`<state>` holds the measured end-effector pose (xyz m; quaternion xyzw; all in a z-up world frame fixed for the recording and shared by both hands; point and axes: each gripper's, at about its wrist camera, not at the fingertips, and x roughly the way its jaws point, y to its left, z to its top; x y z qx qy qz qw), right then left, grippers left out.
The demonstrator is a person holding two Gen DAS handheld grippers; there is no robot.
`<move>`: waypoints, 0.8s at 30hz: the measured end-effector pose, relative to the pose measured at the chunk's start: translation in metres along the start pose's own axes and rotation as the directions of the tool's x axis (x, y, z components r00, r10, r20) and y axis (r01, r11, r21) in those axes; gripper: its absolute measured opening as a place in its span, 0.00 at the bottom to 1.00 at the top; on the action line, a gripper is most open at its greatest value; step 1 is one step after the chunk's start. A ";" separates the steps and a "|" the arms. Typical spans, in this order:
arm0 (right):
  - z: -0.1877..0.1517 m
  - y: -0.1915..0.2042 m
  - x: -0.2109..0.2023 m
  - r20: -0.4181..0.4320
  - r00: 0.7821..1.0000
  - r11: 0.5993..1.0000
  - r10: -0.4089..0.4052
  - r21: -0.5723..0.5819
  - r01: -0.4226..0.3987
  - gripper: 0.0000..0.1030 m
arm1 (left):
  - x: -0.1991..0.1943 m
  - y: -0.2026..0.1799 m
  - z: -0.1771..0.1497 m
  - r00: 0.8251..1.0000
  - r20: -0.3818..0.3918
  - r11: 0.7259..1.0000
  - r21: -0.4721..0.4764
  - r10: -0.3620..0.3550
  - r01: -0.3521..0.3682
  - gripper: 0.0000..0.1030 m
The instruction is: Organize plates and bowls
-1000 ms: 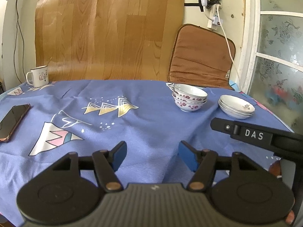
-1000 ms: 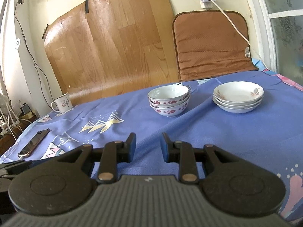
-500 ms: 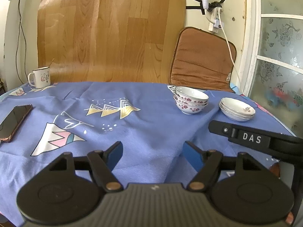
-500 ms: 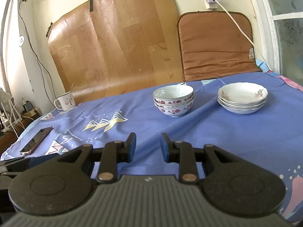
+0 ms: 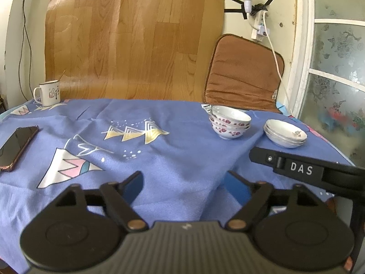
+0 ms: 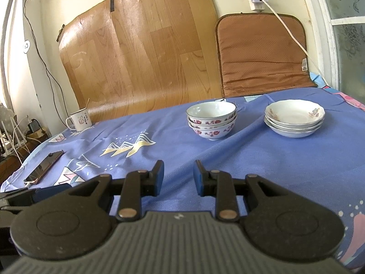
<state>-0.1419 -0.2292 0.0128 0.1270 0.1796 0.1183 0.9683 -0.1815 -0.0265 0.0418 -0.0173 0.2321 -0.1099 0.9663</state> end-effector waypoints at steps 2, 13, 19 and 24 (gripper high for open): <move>0.000 -0.002 -0.001 0.003 1.000 1.000 -0.003 0.005 0.003 0.30 | -0.003 0.000 0.001 0.999 0.043 1.000 0.000 0.027 -0.027 1.00; 0.010 -0.008 -0.005 -0.002 0.999 0.999 -0.042 -0.008 0.042 0.36 | 0.012 -0.004 0.027 0.999 -0.015 0.999 -0.007 0.041 -0.041 1.00; 0.016 -0.018 -0.013 -0.050 0.998 0.999 -0.049 0.021 0.050 0.38 | 0.020 -0.011 0.038 0.996 -0.017 0.996 -0.003 0.086 -0.086 1.00; 0.010 -0.014 -0.019 -0.058 0.998 0.999 -0.038 0.033 0.040 0.40 | 0.025 -0.019 0.036 0.992 -0.038 0.992 0.025 0.122 -0.121 1.00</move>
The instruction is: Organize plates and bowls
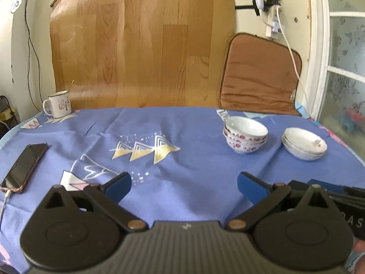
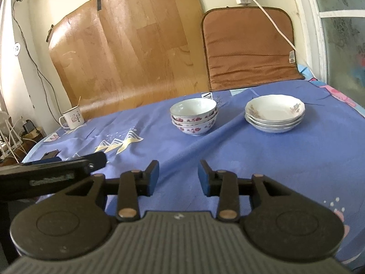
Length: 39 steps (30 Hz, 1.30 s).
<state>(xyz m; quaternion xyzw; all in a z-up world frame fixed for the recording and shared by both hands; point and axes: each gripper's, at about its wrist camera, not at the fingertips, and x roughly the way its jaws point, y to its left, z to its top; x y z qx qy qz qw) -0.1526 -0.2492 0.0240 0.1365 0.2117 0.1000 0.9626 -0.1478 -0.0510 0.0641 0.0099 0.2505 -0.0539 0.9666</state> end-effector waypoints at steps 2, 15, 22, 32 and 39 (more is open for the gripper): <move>-0.002 0.001 0.001 -0.009 1.000 1.000 0.006 0.002 -0.006 0.40 | 0.001 0.001 -0.001 1.000 -0.018 1.000 -0.011 0.007 -0.007 1.00; -0.003 0.003 0.003 -0.026 1.000 1.000 0.011 0.012 -0.010 0.42 | 0.003 0.008 -0.007 0.997 -0.063 0.998 -0.049 0.039 -0.042 1.00; -0.004 0.001 0.003 -0.021 1.000 1.000 0.014 0.027 -0.013 0.48 | 0.003 0.003 -0.010 0.995 -0.085 0.998 -0.028 0.045 -0.048 1.00; -0.004 0.000 0.000 0.000 1.000 0.999 0.006 0.037 -0.006 0.48 | -0.003 -0.004 -0.012 0.994 -0.076 0.997 0.020 0.078 -0.077 1.00; 0.002 -0.004 0.000 0.020 1.000 0.999 -0.011 0.041 0.010 0.48 | -0.004 -0.019 -0.007 0.987 -0.045 0.979 0.140 0.156 -0.148 1.00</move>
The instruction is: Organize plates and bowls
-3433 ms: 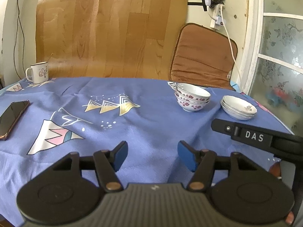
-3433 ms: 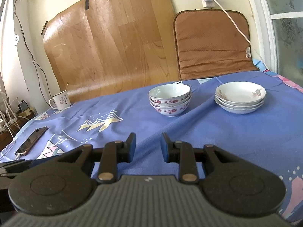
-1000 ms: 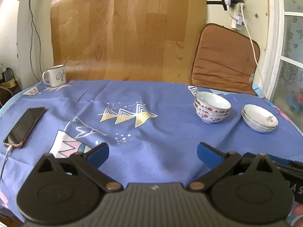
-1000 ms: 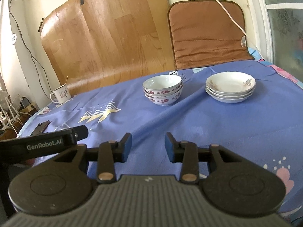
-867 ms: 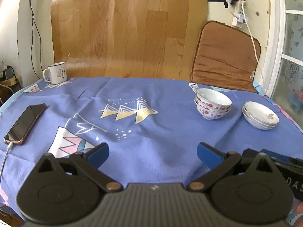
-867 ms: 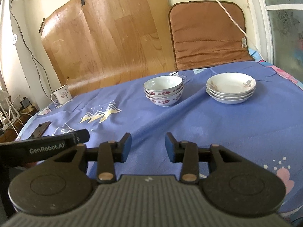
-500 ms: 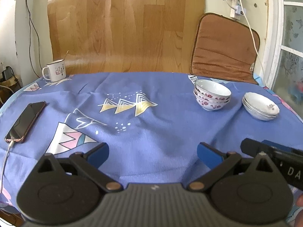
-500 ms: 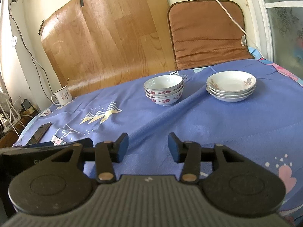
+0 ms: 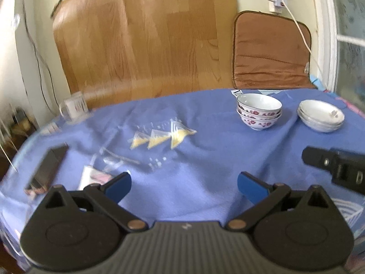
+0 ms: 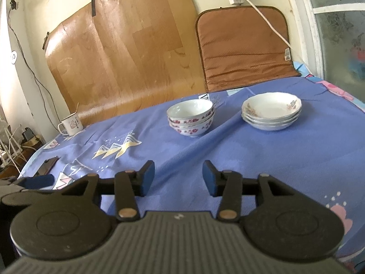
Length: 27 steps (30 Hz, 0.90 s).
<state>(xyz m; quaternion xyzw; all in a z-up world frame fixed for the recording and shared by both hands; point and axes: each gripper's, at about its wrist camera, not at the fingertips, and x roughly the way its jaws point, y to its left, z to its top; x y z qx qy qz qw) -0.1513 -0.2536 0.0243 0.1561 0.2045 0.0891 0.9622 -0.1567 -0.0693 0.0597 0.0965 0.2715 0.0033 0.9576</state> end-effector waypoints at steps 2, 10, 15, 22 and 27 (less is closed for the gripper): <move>0.004 -0.002 0.002 0.001 1.000 1.000 -0.003 -0.001 0.003 0.48 | -0.003 -0.007 0.002 0.999 0.019 0.998 0.047 0.032 -0.033 1.00; 0.005 -0.005 0.005 0.000 1.000 1.000 -0.014 0.007 0.014 0.48 | 0.005 0.005 0.007 0.999 -0.039 1.000 -0.013 0.006 -0.007 1.00; 0.010 -0.002 0.010 0.044 0.999 1.000 -0.010 0.005 0.010 0.48 | 0.000 0.019 0.006 0.998 -0.034 0.997 -0.054 0.046 -0.048 1.00; 0.012 0.016 0.029 0.006 1.000 0.999 0.012 -0.030 -0.012 0.48 | -0.004 0.039 -0.013 0.995 -0.085 0.992 -0.111 0.053 -0.062 1.00; 0.010 0.033 0.036 -0.003 1.000 0.998 0.005 -0.060 -0.005 0.48 | -0.004 0.048 -0.017 0.996 -0.082 0.994 -0.103 0.040 -0.048 1.00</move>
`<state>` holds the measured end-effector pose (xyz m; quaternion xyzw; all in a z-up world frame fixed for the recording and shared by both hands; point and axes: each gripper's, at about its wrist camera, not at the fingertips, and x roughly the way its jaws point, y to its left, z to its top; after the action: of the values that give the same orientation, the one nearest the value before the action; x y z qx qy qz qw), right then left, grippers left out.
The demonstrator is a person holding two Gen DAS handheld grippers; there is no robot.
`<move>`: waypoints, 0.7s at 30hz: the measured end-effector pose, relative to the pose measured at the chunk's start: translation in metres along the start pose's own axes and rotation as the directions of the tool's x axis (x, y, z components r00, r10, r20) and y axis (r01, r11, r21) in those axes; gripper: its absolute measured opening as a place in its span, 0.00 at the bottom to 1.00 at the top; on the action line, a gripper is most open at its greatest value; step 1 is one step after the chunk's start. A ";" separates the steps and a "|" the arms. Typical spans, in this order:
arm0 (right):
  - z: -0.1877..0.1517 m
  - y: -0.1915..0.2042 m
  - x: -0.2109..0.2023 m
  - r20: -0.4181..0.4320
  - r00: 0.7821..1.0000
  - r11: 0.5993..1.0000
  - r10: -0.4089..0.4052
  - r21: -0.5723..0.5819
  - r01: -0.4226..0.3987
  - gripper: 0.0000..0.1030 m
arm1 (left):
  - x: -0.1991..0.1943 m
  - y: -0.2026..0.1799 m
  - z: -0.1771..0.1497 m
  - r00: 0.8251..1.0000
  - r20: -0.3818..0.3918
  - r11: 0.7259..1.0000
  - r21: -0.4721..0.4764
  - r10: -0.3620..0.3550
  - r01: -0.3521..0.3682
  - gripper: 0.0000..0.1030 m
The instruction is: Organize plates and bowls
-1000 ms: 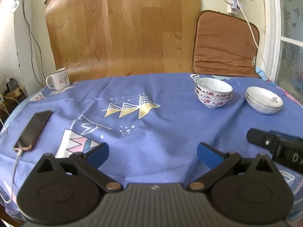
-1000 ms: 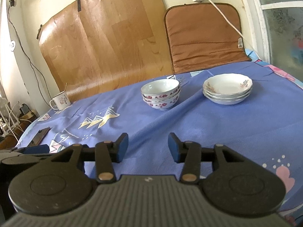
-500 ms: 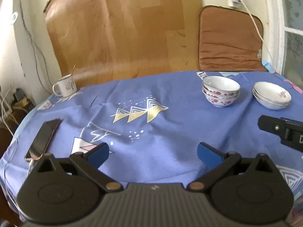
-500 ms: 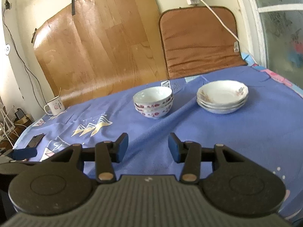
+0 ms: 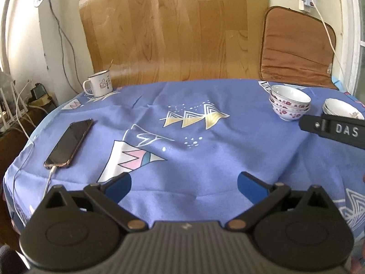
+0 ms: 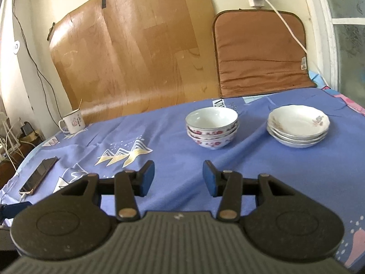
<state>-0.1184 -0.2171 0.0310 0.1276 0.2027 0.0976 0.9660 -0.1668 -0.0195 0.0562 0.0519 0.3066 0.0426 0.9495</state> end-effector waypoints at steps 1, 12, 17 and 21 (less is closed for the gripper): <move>0.001 0.001 0.001 -0.001 1.000 1.000 -0.004 0.000 0.004 0.48 | 0.000 0.000 -0.001 1.000 0.002 1.000 0.010 -0.006 0.006 1.00; -0.003 0.009 0.000 -0.012 0.999 0.999 -0.036 0.009 0.036 0.48 | -0.003 0.006 -0.006 0.997 0.023 0.997 0.026 -0.075 0.074 1.00; -0.001 0.012 0.000 -0.003 0.999 0.999 -0.046 -0.002 0.046 0.48 | -0.002 0.008 -0.006 0.995 0.029 0.995 0.020 -0.094 0.094 1.00; 0.000 0.012 0.002 -0.003 0.998 0.998 -0.062 -0.002 0.062 0.48 | 0.000 0.010 -0.006 0.993 0.036 0.994 0.017 -0.111 0.111 1.00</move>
<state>-0.1180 -0.2052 0.0333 0.1201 0.2079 0.0679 0.9684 -0.1709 -0.0093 0.0530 0.0429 0.2919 -0.0135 0.9554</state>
